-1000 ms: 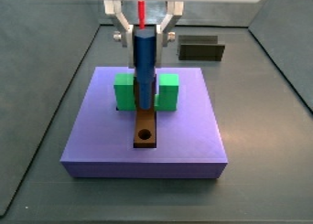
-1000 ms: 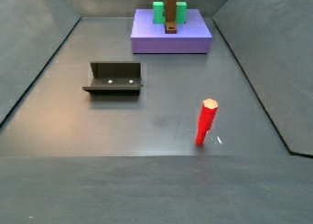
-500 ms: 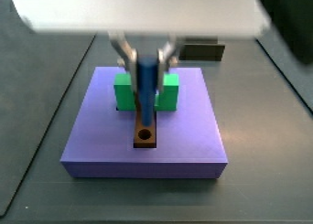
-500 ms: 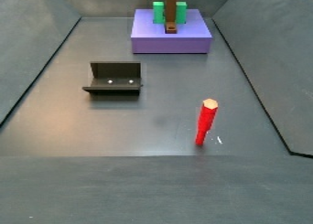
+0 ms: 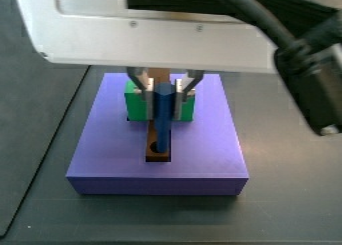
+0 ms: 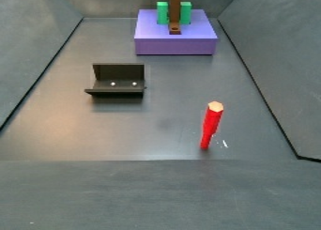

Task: Pick up the blue object. Move up. Move to above the board. Insert the blue object.
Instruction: Insert the blue object.

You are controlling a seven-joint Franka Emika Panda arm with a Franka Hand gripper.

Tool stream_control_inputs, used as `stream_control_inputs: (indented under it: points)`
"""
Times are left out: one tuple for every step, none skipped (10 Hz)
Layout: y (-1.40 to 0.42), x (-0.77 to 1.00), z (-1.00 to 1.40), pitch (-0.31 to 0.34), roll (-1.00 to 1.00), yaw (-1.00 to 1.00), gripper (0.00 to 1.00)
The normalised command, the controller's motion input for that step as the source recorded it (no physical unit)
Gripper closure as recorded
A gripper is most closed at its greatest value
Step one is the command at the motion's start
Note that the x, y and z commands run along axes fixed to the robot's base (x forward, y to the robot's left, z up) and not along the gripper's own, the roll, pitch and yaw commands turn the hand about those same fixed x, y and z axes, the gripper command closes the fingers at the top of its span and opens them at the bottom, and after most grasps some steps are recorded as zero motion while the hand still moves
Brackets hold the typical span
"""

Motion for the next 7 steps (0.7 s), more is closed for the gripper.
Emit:
stream_control_inputs:
  points:
    - [0.00,-0.09,0.10,-0.037,-0.07,-0.01,1.00]
    - [0.00,-0.05,0.08,-0.043,-0.08,0.00,1.00]
    - [0.00,0.05,0.00,-0.027,-0.04,0.00,1.00]
    - [0.00,0.17,-0.06,0.000,0.00,0.00,1.00]
    - [0.00,0.05,-0.14,0.000,0.00,0.00,1.00]
    - [0.01,0.00,-0.09,0.000,0.00,0.00,1.00]
    - [0.00,-0.03,0.00,0.000,0.00,0.00,1.00]
